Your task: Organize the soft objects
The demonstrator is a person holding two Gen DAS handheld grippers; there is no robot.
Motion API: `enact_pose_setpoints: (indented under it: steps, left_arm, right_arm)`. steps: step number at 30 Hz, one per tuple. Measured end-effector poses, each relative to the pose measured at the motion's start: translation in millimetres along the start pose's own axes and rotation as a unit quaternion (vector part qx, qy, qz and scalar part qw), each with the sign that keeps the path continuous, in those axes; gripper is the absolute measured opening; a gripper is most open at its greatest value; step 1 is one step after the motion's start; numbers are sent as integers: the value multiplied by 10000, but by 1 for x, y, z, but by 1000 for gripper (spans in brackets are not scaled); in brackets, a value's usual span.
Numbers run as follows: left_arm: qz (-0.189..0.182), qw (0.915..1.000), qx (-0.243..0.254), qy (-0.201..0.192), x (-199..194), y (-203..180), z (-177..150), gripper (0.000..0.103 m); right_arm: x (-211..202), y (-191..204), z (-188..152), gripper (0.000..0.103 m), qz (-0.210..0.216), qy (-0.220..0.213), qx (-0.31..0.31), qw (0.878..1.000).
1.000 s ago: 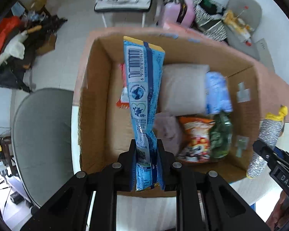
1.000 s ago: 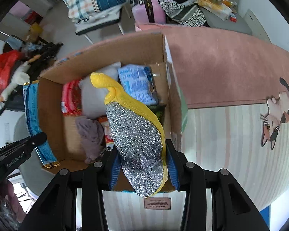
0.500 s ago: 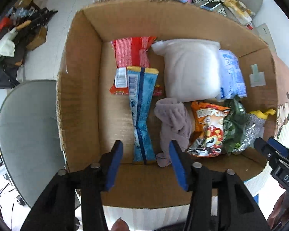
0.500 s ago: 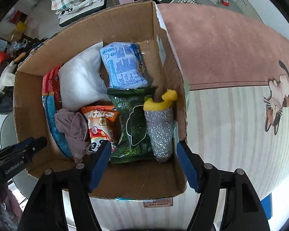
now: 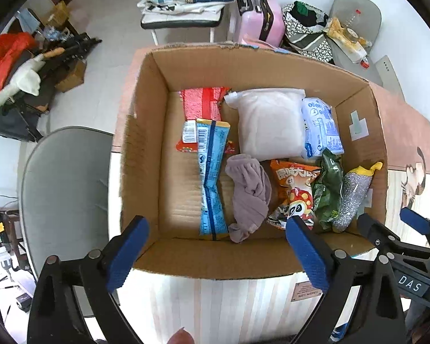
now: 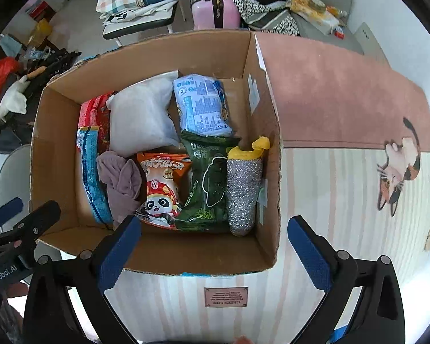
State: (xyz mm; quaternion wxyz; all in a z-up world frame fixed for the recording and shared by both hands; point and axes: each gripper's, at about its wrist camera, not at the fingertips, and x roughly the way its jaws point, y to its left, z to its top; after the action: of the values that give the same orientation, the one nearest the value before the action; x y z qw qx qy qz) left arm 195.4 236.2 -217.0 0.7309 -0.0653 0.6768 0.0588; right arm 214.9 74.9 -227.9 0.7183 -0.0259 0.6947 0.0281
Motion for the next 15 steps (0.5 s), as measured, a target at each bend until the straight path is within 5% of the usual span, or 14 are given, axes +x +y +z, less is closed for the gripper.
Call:
enact_pose_setpoints:
  steps: [15]
  left_arm:
    - [94, 9988, -82, -476, -42, -11, -21, 98]
  right_arm:
    - [-42, -9, -27, 103, -56, -408, -119, 9991]
